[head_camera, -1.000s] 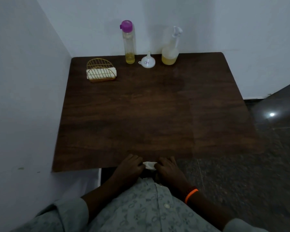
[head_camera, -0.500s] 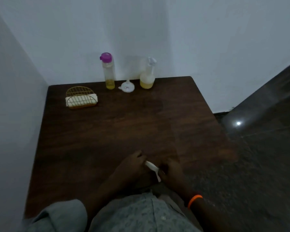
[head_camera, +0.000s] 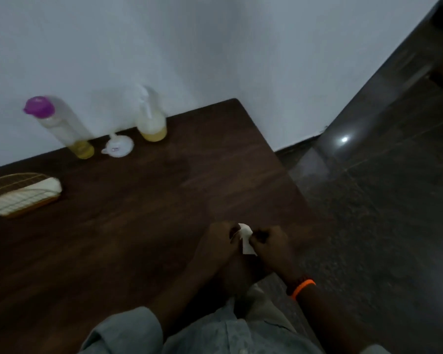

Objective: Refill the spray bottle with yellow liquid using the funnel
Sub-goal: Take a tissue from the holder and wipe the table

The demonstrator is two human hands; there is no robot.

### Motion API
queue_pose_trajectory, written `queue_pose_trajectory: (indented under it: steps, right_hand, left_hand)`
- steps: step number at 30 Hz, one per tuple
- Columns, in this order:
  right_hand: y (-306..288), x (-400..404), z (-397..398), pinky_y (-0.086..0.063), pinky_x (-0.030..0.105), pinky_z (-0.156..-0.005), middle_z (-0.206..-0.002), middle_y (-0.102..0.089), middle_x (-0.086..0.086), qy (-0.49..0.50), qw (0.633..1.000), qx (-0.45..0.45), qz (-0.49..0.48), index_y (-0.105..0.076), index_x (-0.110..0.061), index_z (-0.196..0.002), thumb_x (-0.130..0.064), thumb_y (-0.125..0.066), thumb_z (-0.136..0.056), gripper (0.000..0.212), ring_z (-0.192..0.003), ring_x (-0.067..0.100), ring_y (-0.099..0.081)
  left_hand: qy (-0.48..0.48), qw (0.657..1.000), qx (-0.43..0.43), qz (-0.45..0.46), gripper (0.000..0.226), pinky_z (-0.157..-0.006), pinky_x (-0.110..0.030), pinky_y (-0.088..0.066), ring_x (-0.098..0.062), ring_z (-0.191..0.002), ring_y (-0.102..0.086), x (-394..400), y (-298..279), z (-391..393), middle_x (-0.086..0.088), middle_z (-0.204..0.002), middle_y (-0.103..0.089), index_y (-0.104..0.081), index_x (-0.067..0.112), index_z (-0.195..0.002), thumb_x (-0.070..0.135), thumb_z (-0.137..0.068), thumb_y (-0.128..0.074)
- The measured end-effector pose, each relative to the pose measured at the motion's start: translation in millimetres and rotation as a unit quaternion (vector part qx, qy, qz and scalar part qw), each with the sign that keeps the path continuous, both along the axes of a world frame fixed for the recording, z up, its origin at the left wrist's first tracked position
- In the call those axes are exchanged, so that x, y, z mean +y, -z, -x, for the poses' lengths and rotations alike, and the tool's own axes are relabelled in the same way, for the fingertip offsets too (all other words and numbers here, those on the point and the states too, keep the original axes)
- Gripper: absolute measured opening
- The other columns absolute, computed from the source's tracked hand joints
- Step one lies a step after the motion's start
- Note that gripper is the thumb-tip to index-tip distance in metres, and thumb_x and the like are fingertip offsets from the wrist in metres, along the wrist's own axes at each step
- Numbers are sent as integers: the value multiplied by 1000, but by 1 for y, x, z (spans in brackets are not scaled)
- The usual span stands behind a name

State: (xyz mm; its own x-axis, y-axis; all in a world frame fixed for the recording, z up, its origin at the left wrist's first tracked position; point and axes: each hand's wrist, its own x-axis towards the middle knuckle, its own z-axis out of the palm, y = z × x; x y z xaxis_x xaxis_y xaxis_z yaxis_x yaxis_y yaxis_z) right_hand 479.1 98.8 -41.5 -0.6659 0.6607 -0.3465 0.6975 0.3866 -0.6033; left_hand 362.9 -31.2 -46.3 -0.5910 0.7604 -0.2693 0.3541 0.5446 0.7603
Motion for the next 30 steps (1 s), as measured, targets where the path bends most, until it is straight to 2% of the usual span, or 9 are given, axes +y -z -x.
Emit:
queue_pose_trajectory:
  steps: [6, 8, 10, 13, 16, 20, 25, 28, 30]
  right_hand:
    - [3, 118, 0, -42, 9, -57, -63, -62, -17, 68, 996, 32, 49, -74, -22, -82, -19, -70, -84, 6, -64, -4, -62]
    - [4, 153, 2, -42, 10, -54, -61, -62, -14, 84, 993, 44, 71, -74, -15, -78, -16, -70, -87, 9, -58, -3, -60]
    - [5, 187, 6, -47, 12, -56, -62, -62, -17, 100, 988, 72, 88, -74, -22, -78, -15, -70, -88, 13, -57, -6, -62]
    - [8, 236, 17, -51, 11, -60, -68, -64, -22, 127, 979, 108, 114, -68, -39, -79, -15, -68, -90, 27, -67, -10, -65]
    - [17, 283, 36, -46, 4, -57, -71, -67, -16, 128, 977, 133, 108, -72, -29, -88, -7, -68, -90, 22, -68, -11, -66]
    - [59, 345, 74, -58, 24, -68, -81, -76, -5, 126, 980, 124, 92, -80, -19, -97, -8, -70, -82, 21, -73, -1, -70]
    - [120, 391, 130, -59, 34, -77, -88, -78, 7, 108, 985, 102, 92, -79, -15, -100, -8, -70, -80, 23, -81, 14, -72]
    - [154, 404, 163, -57, 35, -88, -103, -77, 13, 97, 985, 71, 124, -76, -9, -110, -3, -64, -82, 31, -96, 24, -72]
    - [174, 409, 179, -51, 33, -94, -114, -73, 18, 94, 985, 46, 135, -72, -5, -117, -1, -60, -85, 35, -108, 29, -68]
  left_hand:
    - [-32, 998, -35, 36, 25, -90, -21, -42, -16, -103, -65, 133, 12, -17, -1, -113, -71, -71, 18, -116, 31, -97, -60]
    - [-32, 997, -49, 40, 22, -83, -12, -39, -7, -95, -64, 176, 11, -14, 5, -107, -71, -71, 21, -114, 31, -98, -60]
    - [-24, 996, -70, 39, 20, -80, -7, -37, -3, -92, -64, 217, 8, -7, 7, -104, -70, -71, 19, -112, 28, -98, -59]
    - [7, 998, -43, 47, 17, -78, -18, -43, -18, -92, -68, 274, 5, 10, -4, -99, -74, -73, 13, -105, 20, -93, -65]
    - [38, 997, -11, 62, 17, -79, -22, -46, -20, -93, -69, 326, 14, 36, -5, -99, -75, -73, 13, -105, 20, -92, -64]
    - [85, 992, 23, 86, 24, -97, -35, -48, -29, -110, -65, 388, 39, 78, -14, -117, -70, -72, 8, -115, 15, -93, -63]
    - [166, 969, 102, 155, 20, -76, -39, -55, -29, -90, -66, 444, 88, 143, -13, -102, -70, -72, 8, -105, 19, -90, -64]
    - [185, 952, 88, 226, 7, -66, -38, -51, -28, -80, -64, 465, 117, 174, -11, -87, -64, -62, 10, -84, 14, -85, -67]
    - [205, 942, 58, 258, 27, -65, -38, -48, -29, -80, -64, 479, 133, 188, -5, -74, -57, -49, 17, -67, 11, -85, -67]
